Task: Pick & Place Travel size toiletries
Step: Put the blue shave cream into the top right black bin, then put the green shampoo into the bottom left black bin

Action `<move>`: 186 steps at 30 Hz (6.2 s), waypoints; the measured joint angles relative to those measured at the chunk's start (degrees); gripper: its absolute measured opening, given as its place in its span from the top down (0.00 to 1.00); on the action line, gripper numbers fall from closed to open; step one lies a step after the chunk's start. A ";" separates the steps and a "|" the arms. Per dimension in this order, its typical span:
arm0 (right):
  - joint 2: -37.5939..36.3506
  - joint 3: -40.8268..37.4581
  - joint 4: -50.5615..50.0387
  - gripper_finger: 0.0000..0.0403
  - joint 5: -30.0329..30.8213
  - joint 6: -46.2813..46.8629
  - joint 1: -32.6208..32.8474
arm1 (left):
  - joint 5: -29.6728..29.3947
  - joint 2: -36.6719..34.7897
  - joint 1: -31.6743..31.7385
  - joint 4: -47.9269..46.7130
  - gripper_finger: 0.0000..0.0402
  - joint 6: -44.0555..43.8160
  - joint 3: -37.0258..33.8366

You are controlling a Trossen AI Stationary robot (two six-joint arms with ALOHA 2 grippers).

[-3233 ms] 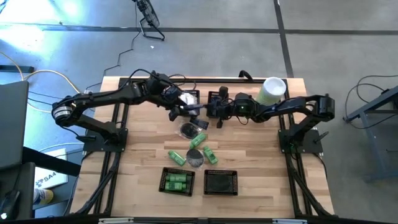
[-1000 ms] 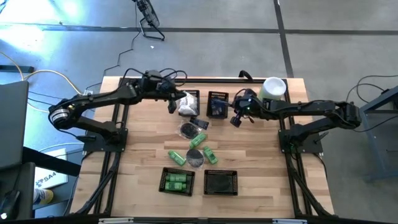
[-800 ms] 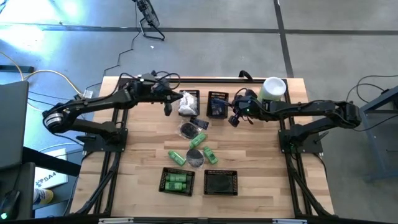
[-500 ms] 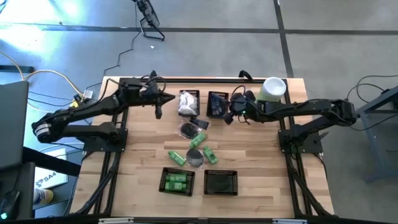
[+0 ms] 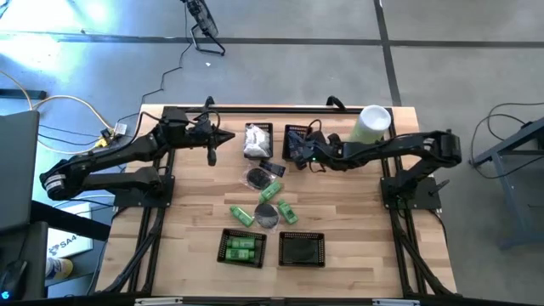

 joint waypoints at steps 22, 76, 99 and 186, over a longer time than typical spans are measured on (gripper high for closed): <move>0.04 0.66 -0.98 0.58 -5.03 -5.22 -1.31 | 0.07 0.02 0.00 -1.94 1.00 0.10 0.04; -11.27 0.64 14.28 0.99 -46.82 -53.13 -22.71 | 0.20 0.04 0.00 -2.95 1.00 1.37 0.07; -11.17 0.64 15.13 0.99 -42.21 -46.71 -21.37 | 0.22 0.02 0.00 -3.03 1.00 1.30 0.09; -11.18 0.64 22.24 0.99 -42.05 -44.13 -10.41 | 2.68 -0.50 0.02 7.11 1.00 3.94 -8.24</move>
